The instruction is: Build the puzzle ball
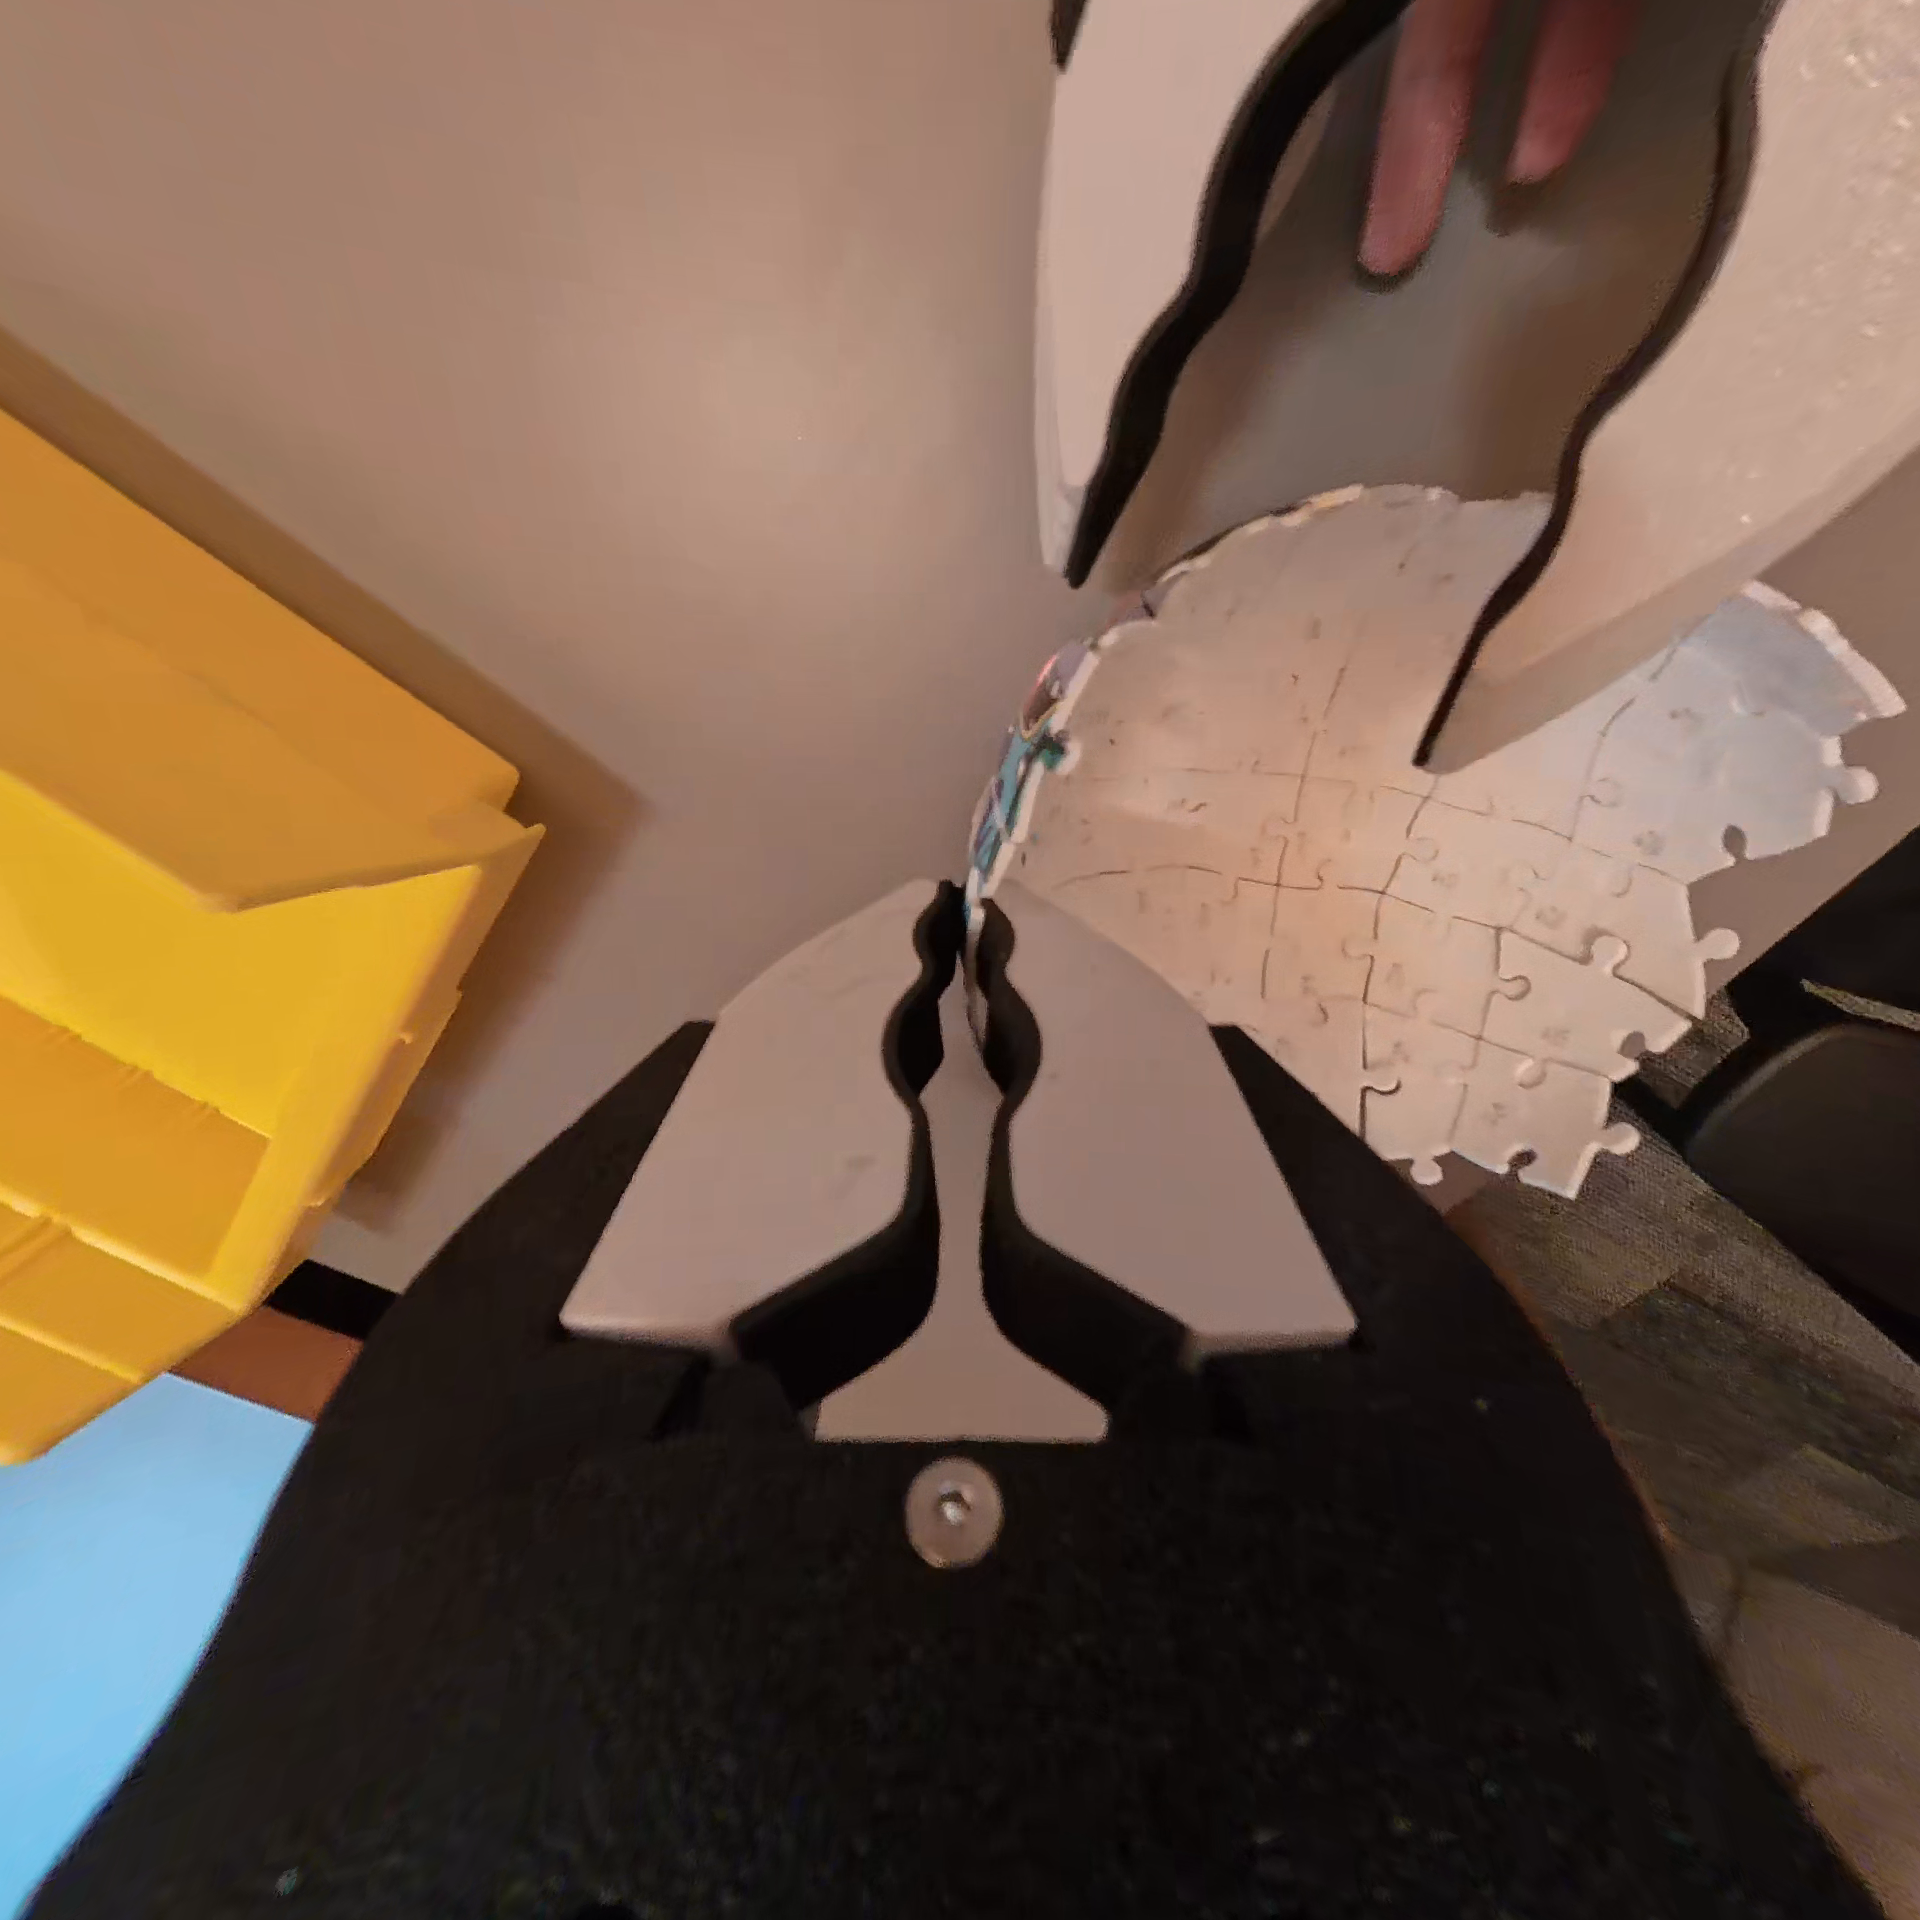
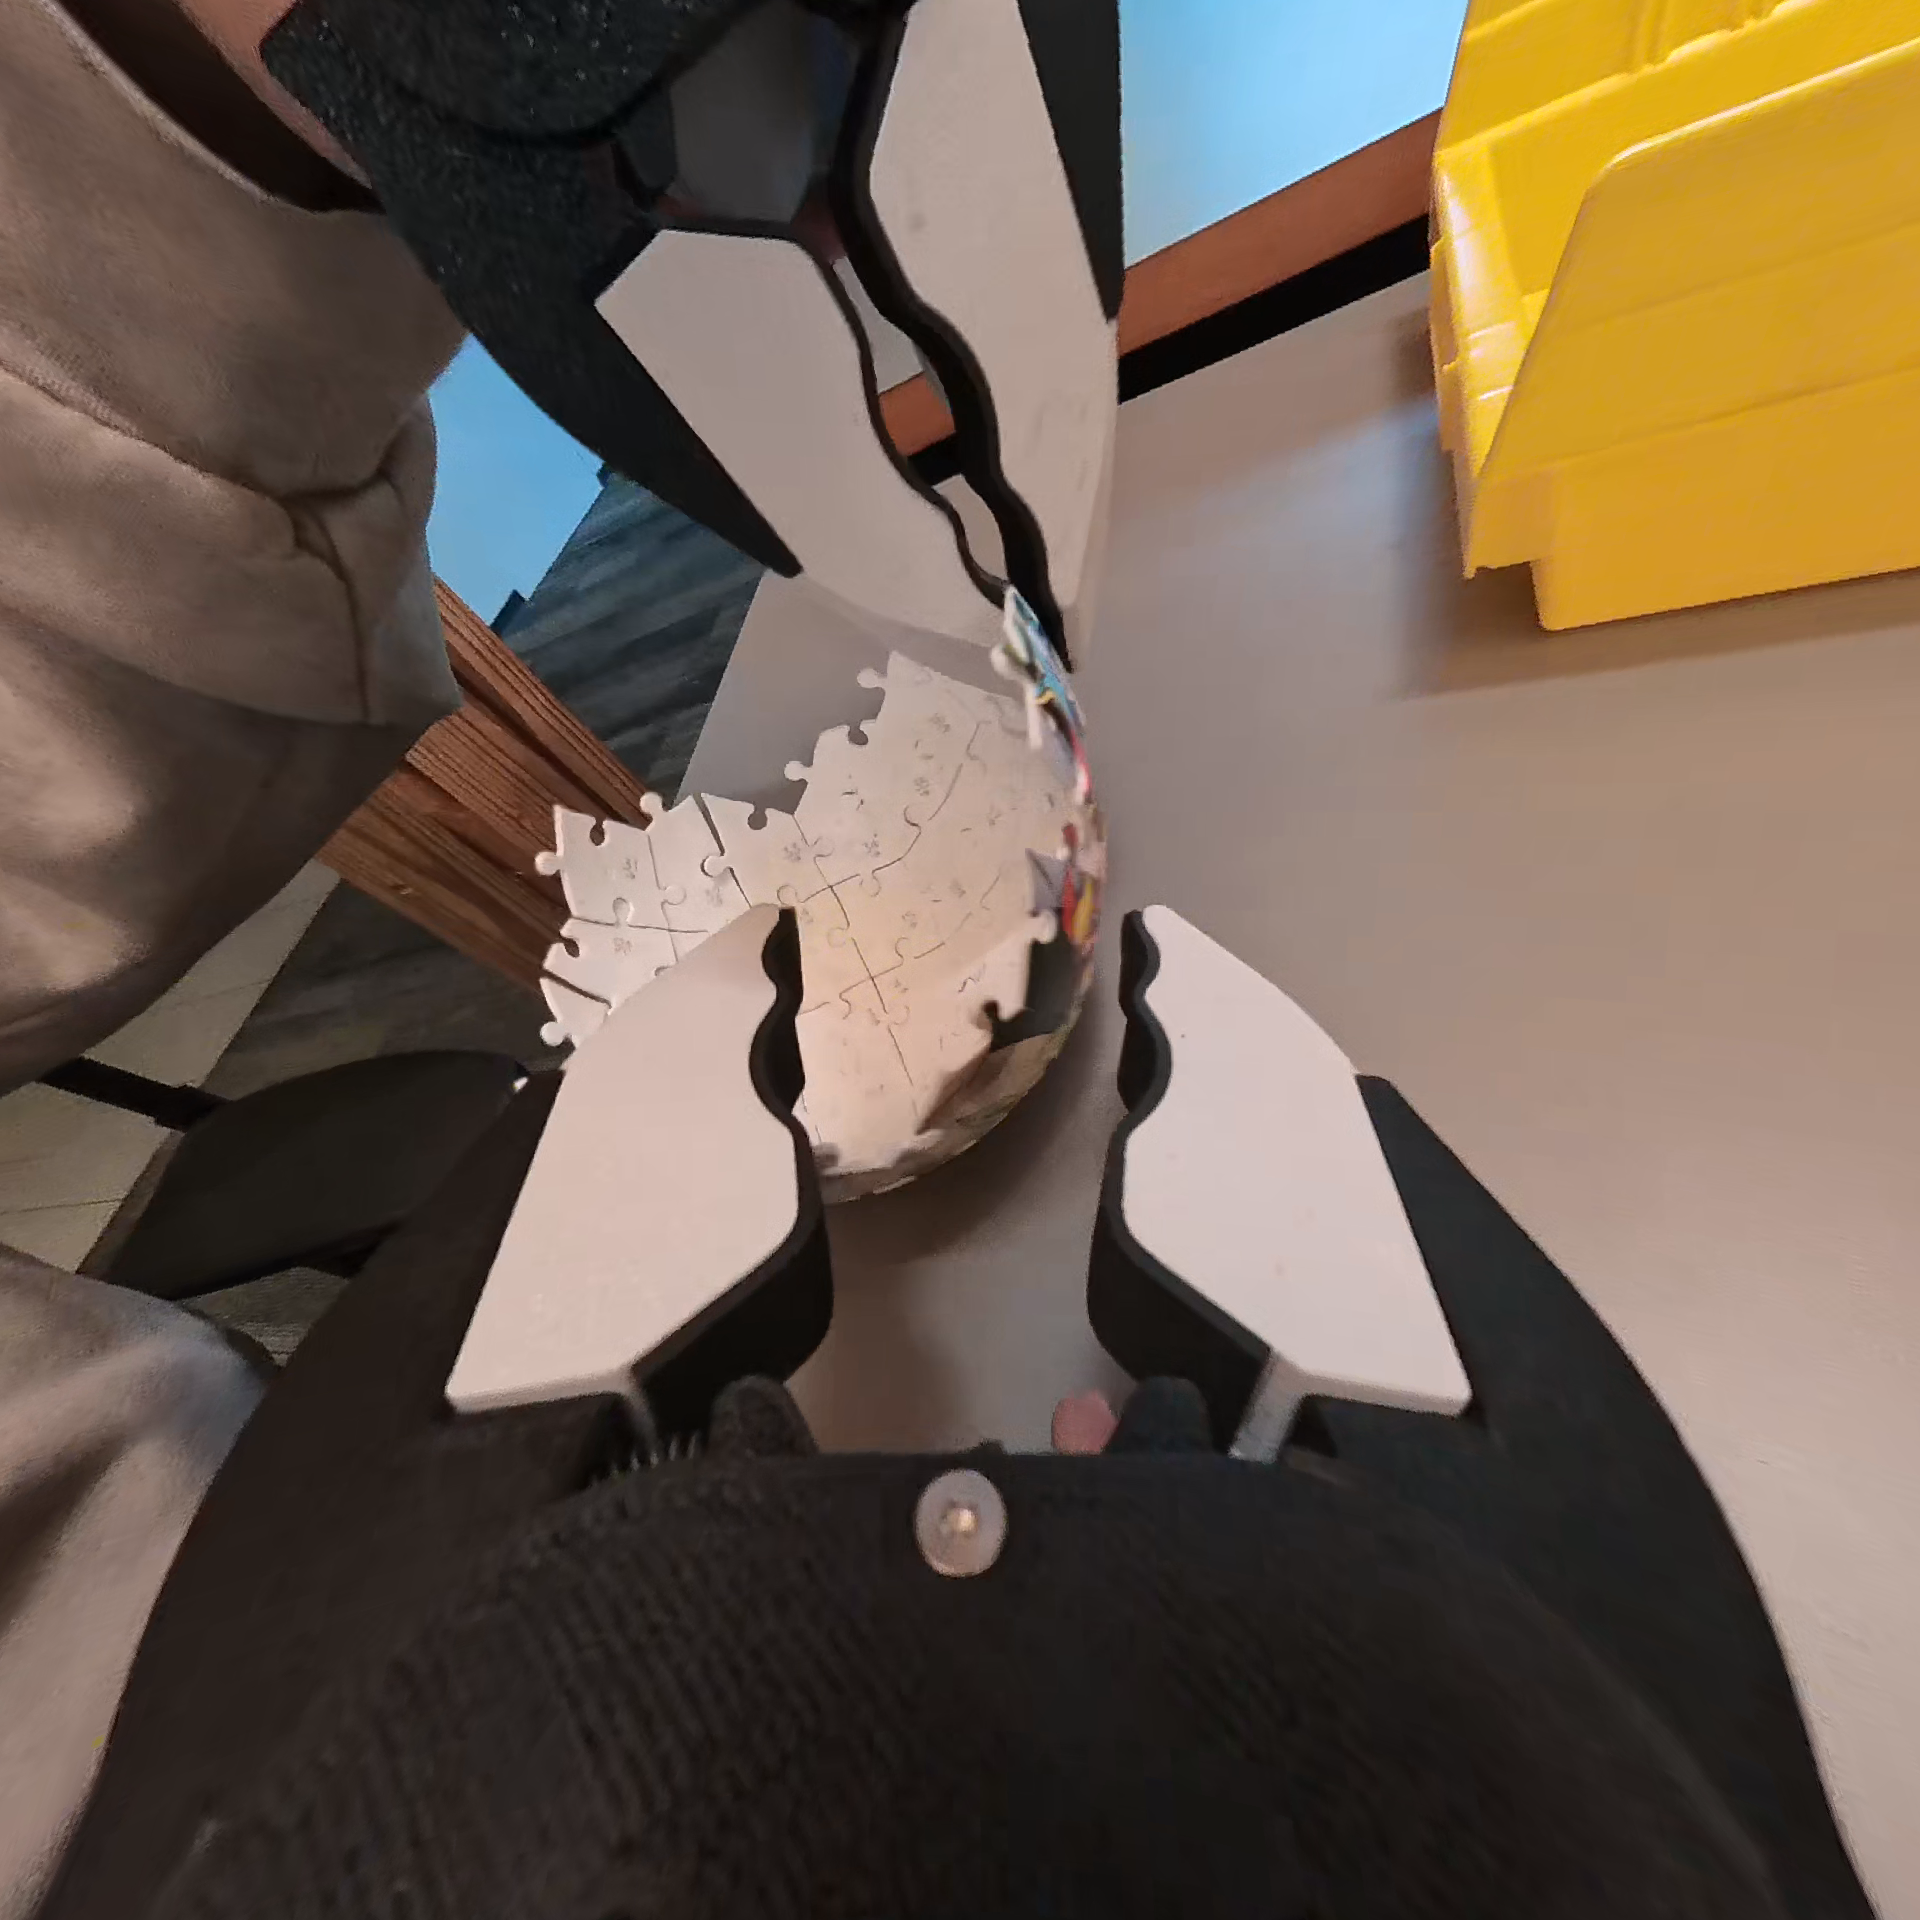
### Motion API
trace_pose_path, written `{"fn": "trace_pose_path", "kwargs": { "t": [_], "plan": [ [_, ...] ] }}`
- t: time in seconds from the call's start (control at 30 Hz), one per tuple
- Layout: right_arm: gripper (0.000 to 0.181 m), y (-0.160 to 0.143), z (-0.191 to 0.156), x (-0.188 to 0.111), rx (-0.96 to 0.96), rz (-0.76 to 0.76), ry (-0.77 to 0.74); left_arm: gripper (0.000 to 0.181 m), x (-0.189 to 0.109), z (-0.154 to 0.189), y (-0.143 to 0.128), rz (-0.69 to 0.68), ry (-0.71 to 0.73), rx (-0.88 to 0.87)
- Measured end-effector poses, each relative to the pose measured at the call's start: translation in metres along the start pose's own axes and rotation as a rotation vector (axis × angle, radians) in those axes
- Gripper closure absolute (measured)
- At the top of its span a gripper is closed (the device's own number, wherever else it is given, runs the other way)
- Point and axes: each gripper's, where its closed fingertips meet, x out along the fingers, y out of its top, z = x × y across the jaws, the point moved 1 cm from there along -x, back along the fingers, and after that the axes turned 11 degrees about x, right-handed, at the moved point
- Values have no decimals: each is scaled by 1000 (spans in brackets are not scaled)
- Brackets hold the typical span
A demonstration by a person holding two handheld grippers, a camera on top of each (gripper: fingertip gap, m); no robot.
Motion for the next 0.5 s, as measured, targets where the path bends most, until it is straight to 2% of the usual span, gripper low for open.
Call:
{"fn": "trace_pose_path", "kwargs": {
  "t": [0.5],
  "plan": [
    [126,0,-6,6,93,49,-30,179,-7,-1,1,-64,79,-28]
  ]
}}
